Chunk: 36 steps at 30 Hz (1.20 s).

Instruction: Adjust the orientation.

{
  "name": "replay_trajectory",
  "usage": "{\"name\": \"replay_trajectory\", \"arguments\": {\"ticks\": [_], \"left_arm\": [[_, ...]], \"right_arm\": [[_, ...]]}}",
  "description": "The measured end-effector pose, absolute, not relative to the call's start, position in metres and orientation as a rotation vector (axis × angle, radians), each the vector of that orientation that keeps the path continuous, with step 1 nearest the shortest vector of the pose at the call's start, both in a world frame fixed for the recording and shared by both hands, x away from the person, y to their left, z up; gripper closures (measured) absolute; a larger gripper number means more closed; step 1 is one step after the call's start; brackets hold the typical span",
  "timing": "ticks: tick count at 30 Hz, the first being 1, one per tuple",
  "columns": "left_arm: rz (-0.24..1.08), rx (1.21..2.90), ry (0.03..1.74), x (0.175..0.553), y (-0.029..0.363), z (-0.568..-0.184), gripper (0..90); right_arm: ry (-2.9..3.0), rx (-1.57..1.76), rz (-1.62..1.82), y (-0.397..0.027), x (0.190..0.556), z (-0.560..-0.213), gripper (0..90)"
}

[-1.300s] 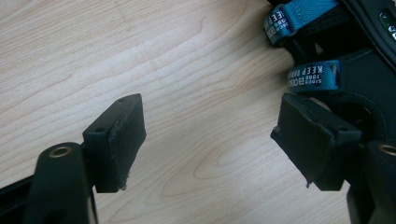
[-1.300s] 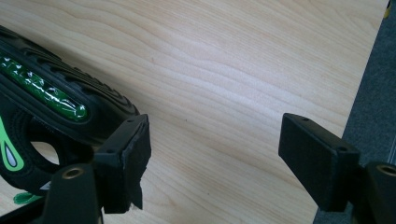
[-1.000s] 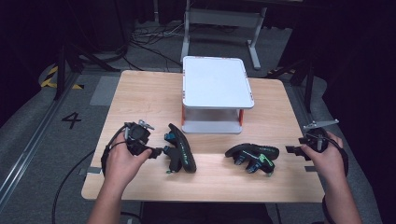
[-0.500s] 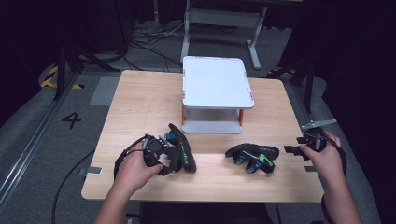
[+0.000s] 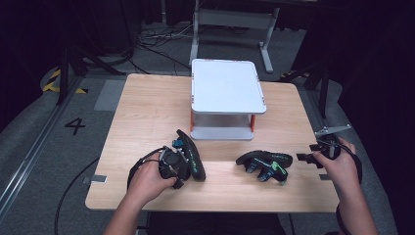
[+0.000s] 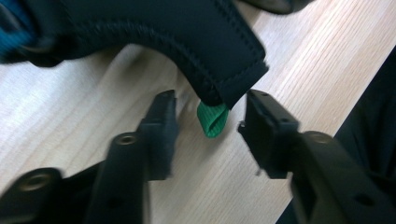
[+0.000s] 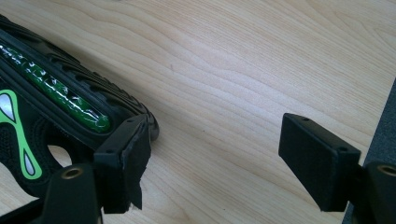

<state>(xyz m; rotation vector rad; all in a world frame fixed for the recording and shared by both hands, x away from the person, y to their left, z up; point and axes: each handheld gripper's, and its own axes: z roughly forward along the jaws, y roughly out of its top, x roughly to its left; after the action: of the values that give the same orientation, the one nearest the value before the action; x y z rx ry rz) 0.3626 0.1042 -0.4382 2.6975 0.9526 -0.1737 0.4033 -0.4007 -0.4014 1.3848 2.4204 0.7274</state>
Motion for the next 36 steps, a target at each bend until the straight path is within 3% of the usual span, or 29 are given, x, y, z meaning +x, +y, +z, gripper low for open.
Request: {"name": "replay_trajectory", "arguments": {"ticks": [4, 7, 18, 28, 36], "left_arm": [[-0.191, 2.711, 0.971, 0.362, 0.102, -0.437, 81.5], [-0.183, 2.732, 0.967, 0.361, 0.099, -0.435, 86.8], [-0.139, 2.686, 0.999, 0.362, 0.100, -0.425, 87.9], [0.172, 2.636, 0.926, 0.353, 0.082, -0.385, 87.7], [0.169, 2.636, 0.833, 0.355, 0.062, -0.381, 87.3]], "right_arm": [[2.421, 1.385, 0.730, -0.401, 0.403, -0.402, 26.2], [2.428, 1.379, 0.724, -0.400, 0.404, -0.403, 26.2], [2.427, 1.377, 0.727, -0.400, 0.403, -0.402, 26.2], [2.409, 1.392, 0.724, -0.404, 0.397, -0.401, 26.2], [2.408, 1.413, 0.707, -0.409, 0.393, -0.404, 26.1]]}}
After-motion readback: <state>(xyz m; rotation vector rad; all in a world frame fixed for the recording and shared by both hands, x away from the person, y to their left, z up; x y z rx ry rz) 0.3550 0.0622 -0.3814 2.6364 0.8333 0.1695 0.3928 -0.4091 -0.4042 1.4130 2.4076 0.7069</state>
